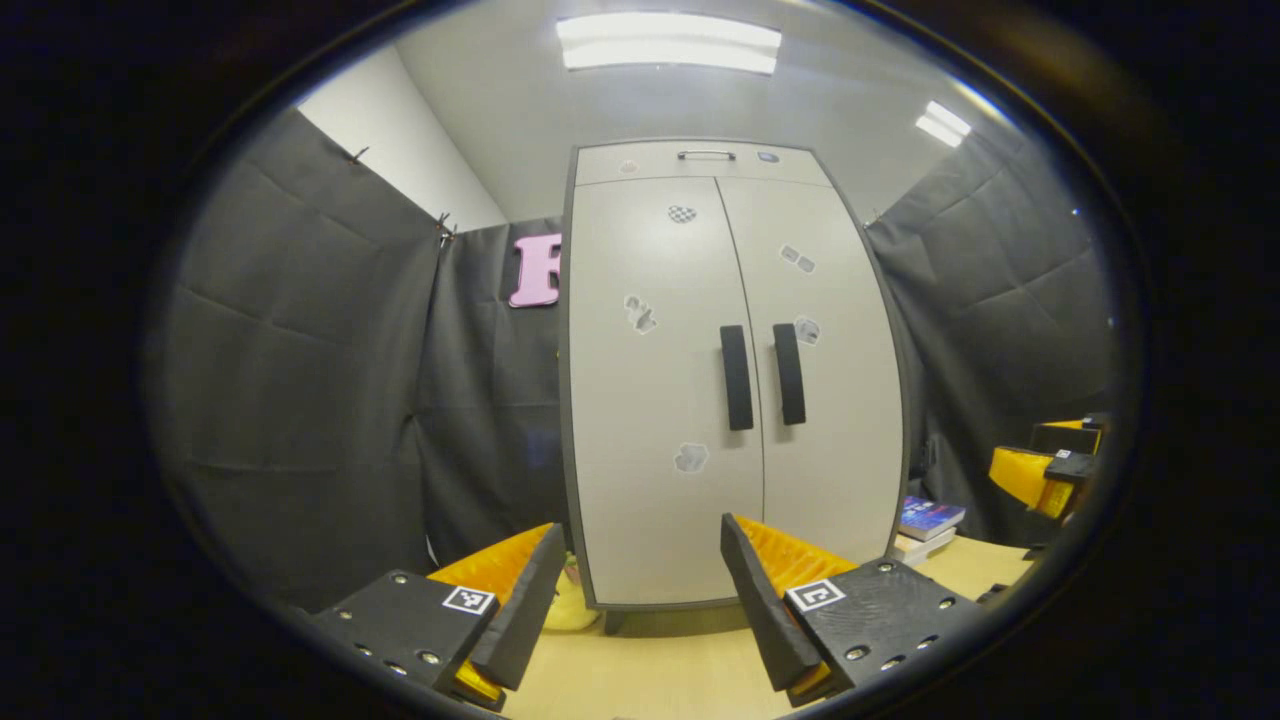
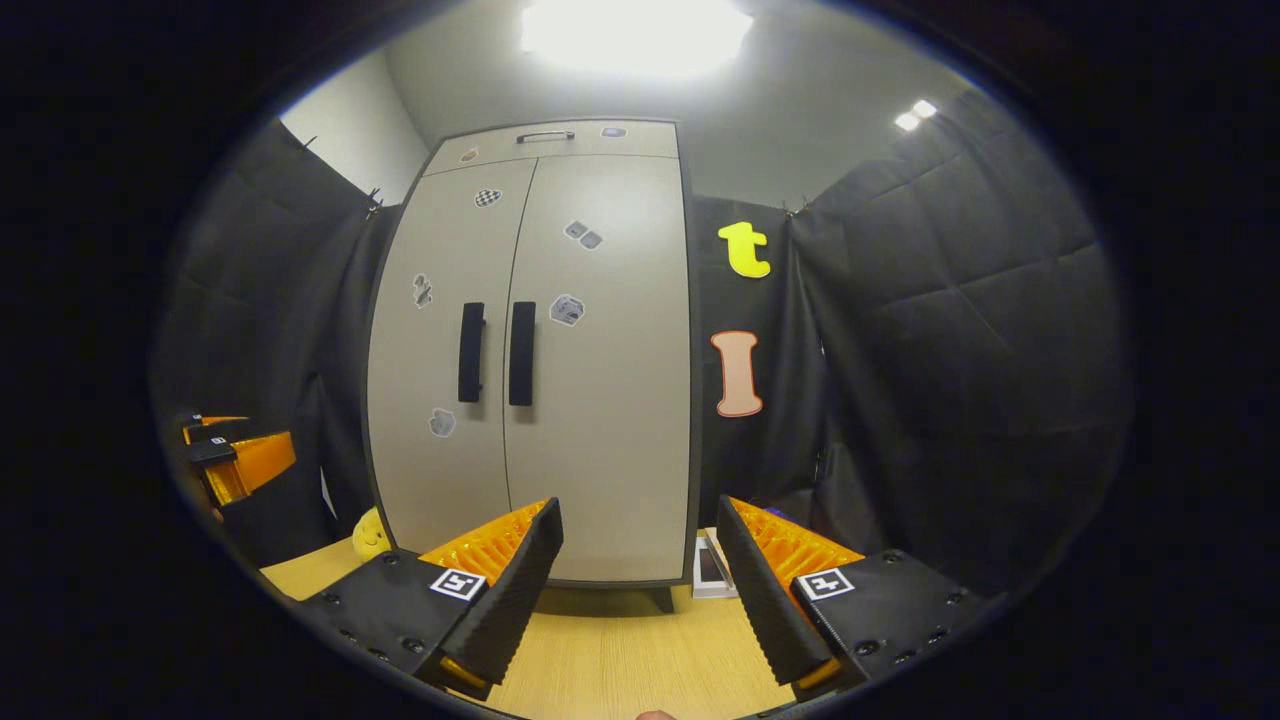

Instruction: Open the right door of the double-door shoe cabinet with the right hand, and open the left door with the left hand.

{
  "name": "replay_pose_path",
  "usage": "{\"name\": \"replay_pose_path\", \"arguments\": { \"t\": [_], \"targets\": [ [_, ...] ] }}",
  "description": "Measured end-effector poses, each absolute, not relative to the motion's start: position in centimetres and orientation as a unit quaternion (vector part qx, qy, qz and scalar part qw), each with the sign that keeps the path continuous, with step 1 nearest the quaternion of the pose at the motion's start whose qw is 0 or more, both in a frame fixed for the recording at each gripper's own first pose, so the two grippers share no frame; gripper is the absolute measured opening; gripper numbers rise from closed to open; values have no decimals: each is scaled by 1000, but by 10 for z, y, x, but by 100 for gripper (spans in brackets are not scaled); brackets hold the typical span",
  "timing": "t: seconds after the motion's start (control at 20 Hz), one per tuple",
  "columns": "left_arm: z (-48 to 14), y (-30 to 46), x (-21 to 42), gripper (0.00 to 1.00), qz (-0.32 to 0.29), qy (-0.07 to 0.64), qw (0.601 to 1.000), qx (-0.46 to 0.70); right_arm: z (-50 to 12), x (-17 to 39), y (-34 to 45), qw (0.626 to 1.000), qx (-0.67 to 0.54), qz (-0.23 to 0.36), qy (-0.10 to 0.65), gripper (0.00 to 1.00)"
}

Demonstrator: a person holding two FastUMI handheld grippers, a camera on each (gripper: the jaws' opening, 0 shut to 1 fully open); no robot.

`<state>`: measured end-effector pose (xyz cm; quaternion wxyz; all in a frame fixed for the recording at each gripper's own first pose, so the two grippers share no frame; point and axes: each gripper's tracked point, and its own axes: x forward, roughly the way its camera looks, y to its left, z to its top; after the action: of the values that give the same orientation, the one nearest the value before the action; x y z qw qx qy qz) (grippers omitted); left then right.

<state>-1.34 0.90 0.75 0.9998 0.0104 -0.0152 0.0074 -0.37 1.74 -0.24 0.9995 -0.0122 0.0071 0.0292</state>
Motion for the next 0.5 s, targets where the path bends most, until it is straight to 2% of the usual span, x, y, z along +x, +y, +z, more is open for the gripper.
{"name": "replay_pose_path", "arguments": {
  "t": [0.5],
  "targets": [
    [-5,38,-22,90,21,-10,1000,17,27,36,50,998,-24,54,-8,97]
  ]
}}
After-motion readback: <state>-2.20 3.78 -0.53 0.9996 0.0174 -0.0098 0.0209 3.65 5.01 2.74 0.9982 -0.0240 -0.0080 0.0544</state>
